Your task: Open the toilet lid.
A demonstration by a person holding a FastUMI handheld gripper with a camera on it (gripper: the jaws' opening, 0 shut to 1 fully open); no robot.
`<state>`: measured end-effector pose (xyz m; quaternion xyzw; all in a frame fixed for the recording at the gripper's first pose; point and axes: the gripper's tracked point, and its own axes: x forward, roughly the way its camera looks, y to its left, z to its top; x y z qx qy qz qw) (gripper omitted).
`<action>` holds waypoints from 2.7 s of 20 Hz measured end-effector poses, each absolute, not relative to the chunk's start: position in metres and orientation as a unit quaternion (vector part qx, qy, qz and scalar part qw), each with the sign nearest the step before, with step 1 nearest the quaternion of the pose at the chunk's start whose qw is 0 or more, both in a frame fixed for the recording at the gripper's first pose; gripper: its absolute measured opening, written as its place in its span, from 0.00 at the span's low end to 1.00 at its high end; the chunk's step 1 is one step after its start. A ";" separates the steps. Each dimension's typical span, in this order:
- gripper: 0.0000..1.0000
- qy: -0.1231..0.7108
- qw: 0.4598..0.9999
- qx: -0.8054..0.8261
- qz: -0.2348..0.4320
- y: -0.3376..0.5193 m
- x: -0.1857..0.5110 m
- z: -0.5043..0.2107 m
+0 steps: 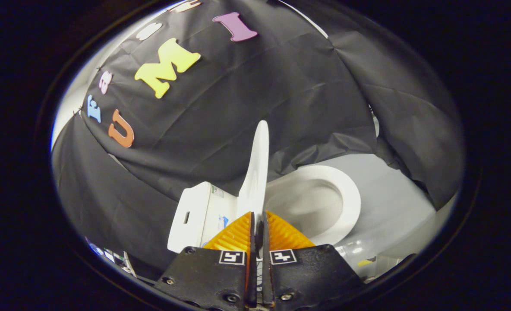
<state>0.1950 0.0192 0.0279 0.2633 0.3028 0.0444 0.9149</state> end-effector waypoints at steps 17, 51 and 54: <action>0.08 0.308 0.939 0.151 0.027 0.075 0.194 0.061; 0.10 0.241 0.967 -0.043 0.069 0.312 0.200 0.112; 0.10 0.234 0.967 -0.063 0.074 0.331 0.201 0.108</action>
